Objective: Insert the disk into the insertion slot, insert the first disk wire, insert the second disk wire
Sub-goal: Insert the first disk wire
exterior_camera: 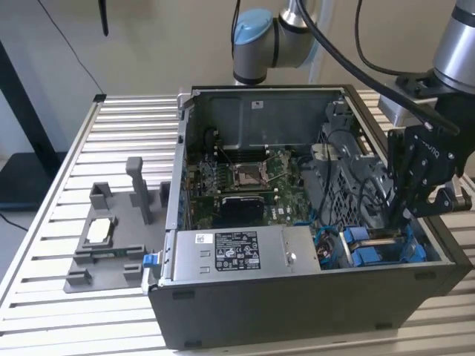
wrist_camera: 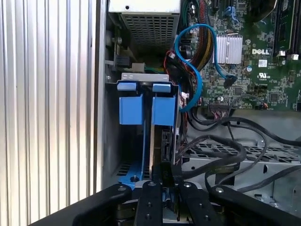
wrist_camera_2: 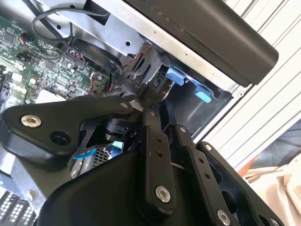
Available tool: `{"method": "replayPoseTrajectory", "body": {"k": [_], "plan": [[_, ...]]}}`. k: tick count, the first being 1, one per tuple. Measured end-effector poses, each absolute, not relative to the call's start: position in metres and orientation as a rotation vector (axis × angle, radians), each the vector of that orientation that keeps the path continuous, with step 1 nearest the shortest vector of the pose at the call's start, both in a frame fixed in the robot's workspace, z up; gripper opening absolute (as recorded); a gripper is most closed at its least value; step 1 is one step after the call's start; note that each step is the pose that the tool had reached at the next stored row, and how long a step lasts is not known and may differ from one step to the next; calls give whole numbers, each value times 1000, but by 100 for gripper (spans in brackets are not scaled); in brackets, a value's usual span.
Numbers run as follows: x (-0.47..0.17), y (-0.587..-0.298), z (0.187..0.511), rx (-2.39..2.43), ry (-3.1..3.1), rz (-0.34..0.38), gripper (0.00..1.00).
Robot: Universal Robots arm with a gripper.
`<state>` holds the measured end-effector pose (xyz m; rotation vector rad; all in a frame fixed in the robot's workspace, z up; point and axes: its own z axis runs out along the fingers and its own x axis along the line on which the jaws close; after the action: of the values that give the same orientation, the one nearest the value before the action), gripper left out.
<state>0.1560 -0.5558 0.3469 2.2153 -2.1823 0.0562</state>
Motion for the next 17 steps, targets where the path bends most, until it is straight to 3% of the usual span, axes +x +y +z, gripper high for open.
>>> {"method": "replayPoseTrajectory", "body": {"k": [17], "plan": [[161, -558, 342, 2175, -2241, 27, 19]]}}
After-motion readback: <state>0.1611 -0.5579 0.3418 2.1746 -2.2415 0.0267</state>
